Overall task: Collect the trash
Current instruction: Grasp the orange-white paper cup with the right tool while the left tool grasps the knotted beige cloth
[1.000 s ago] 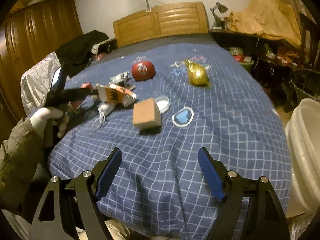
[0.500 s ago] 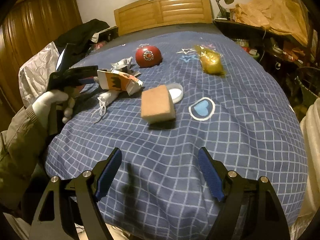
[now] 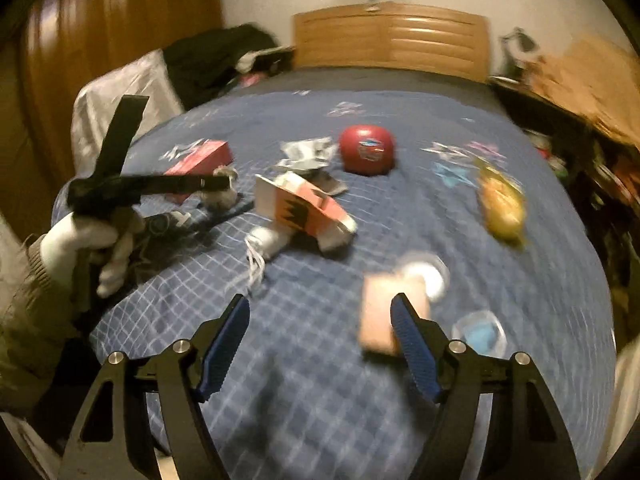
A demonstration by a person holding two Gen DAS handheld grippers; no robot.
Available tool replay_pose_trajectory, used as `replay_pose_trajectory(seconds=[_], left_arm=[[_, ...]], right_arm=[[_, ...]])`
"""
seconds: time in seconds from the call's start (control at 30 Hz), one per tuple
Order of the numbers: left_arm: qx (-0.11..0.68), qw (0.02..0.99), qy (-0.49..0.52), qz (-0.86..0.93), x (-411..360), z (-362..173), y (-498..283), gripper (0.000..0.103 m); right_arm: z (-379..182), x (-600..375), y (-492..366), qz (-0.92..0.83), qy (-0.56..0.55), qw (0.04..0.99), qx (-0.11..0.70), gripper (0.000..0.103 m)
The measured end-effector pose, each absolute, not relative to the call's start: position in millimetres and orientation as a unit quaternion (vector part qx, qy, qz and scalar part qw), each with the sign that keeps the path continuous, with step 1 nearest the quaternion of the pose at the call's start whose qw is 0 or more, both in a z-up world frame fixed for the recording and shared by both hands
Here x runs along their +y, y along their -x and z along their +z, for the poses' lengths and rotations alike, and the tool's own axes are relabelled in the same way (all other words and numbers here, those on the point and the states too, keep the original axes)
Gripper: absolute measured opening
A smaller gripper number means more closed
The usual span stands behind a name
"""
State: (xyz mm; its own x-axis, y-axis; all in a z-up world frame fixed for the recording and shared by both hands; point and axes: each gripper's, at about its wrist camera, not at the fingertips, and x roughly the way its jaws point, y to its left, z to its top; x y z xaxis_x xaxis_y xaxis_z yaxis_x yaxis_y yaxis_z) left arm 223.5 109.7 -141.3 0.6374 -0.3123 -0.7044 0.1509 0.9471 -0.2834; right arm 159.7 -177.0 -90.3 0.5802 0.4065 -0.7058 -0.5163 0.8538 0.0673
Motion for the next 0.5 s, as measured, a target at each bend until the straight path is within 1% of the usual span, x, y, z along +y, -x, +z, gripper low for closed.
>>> replay_pose_trajectory(seconds=[0.17, 0.33, 0.4, 0.43, 0.5], left_arm=[[0.41, 0.897, 0.102, -0.133, 109, -147, -225, 0.042], [0.413, 0.894, 0.11, -0.136, 109, -152, -227, 0.043], [0.412, 0.895, 0.104, -0.134, 107, -151, -227, 0.043], [0.412, 0.896, 0.101, -0.132, 106, -151, -227, 0.043], [0.409, 0.899, 0.092, -0.128, 103, -150, -226, 0.043]], right_arm=[[-92, -138, -216, 0.304, 0.157, 0.851, 0.399, 0.074], [-102, -115, -250, 0.307, 0.207, 0.831, 0.416, 0.074], [-106, -105, -256, 0.317, 0.213, 0.822, 0.422, 0.07], [-108, -101, -257, 0.317, 0.216, 0.821, 0.424, 0.063], [-110, -95, -257, 0.316, 0.212, 0.824, 0.421, 0.059]])
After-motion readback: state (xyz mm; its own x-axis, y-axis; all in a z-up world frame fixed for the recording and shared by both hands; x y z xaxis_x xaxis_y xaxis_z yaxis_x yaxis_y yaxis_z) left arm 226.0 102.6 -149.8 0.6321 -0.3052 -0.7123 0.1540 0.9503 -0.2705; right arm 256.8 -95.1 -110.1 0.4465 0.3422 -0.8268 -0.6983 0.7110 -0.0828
